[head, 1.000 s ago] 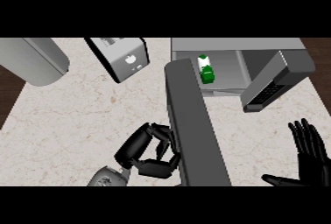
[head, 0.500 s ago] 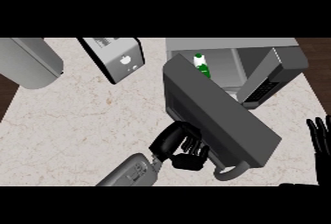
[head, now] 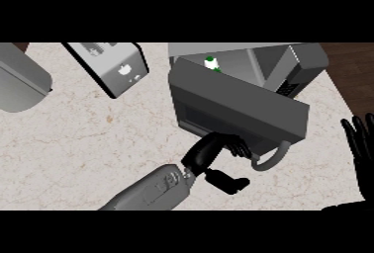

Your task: Pick up the milk, place it into the microwave and close the microwave

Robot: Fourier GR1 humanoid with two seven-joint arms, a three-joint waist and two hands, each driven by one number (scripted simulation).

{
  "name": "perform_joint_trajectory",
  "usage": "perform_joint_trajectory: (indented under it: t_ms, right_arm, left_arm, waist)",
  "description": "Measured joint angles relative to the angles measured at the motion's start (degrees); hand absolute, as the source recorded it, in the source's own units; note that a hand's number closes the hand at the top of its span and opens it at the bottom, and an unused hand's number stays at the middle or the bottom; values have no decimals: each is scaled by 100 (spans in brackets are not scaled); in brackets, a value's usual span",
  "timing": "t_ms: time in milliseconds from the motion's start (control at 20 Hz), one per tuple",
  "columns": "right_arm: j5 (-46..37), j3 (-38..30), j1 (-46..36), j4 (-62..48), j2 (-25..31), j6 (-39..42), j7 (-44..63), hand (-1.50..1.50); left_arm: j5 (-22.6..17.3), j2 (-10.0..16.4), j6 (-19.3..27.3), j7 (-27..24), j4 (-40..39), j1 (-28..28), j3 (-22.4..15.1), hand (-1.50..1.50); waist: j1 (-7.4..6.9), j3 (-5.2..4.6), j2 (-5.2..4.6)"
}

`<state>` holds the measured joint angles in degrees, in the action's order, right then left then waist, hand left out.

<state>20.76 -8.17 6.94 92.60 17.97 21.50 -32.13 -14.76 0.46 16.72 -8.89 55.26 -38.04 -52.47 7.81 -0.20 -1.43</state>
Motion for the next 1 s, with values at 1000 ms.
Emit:
perform_joint_trajectory:
  t_ms: [1000]
  right_arm:
    - [691, 169, -657, 791, 526, 574, 717, -150]
  left_arm:
    - [-1749, -46, 644, -769, -654, -1726, 523, 150]
  waist:
    - [1118, 1, -254]
